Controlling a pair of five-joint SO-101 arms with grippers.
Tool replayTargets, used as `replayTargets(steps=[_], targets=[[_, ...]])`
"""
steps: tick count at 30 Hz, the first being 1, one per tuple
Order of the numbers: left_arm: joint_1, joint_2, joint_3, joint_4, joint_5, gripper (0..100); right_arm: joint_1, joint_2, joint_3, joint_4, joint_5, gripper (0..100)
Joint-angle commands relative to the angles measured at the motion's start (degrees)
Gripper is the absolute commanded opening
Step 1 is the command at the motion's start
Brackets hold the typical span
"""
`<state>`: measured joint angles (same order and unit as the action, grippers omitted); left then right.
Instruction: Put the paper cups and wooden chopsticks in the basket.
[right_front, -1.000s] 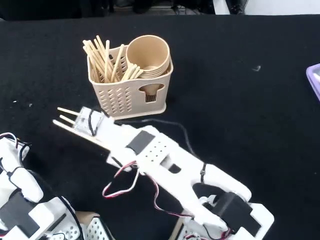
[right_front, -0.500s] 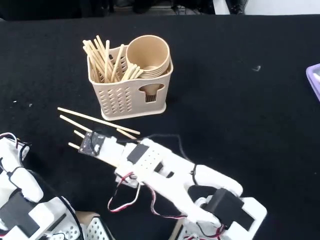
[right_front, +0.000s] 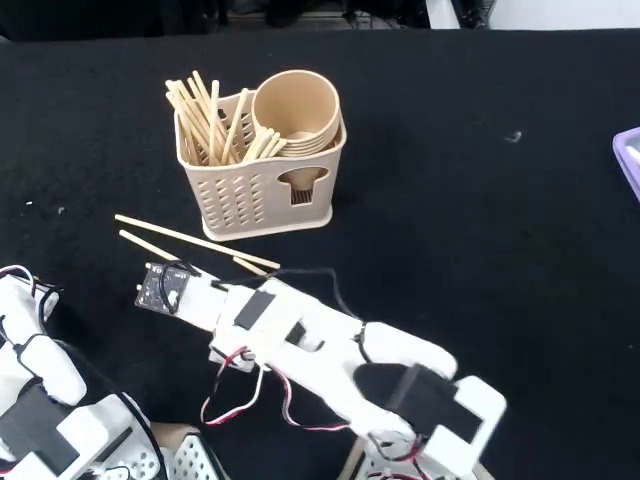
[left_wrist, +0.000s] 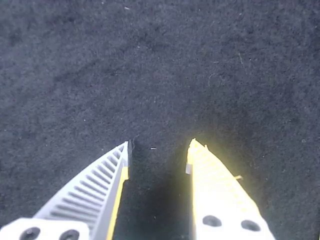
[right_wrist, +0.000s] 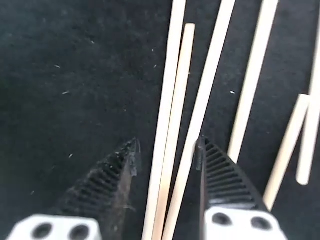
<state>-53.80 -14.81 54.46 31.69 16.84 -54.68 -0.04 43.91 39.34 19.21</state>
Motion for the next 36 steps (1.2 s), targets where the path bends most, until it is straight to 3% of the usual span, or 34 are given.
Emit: replayTargets(steps=[1, 4, 7, 13, 20, 29, 36], targets=[[-0.66, -0.97, -3.38, -0.09, 0.35, 19, -0.79, 1.71, -4.00, -1.58, -0.35, 17.3], [-0.66, -0.97, -3.38, -0.09, 0.35, 19, -0.79, 1.63, -5.05, -0.18, -0.35, 13.9], [-0.66, -0.97, -3.38, -0.09, 0.35, 19, -0.62, 1.54, -5.14, -0.35, -0.35, 0.4], [-0.57, -0.97, -3.38, -0.09, 0.35, 19, -0.53, -2.68, -4.18, 1.49, -0.35, 1.0], [-0.57, -0.97, -3.38, -0.09, 0.35, 19, -0.44, -17.36, -1.10, 7.65, -0.09, 1.0], [-0.57, -0.97, -3.38, -0.09, 0.26, 19, 2.46, -32.92, 2.95, 7.38, 0.00, 1.0], [-0.57, -0.97, -3.38, -0.09, 0.26, 19, 4.75, -33.10, 6.46, 5.71, -0.35, 1.0]])
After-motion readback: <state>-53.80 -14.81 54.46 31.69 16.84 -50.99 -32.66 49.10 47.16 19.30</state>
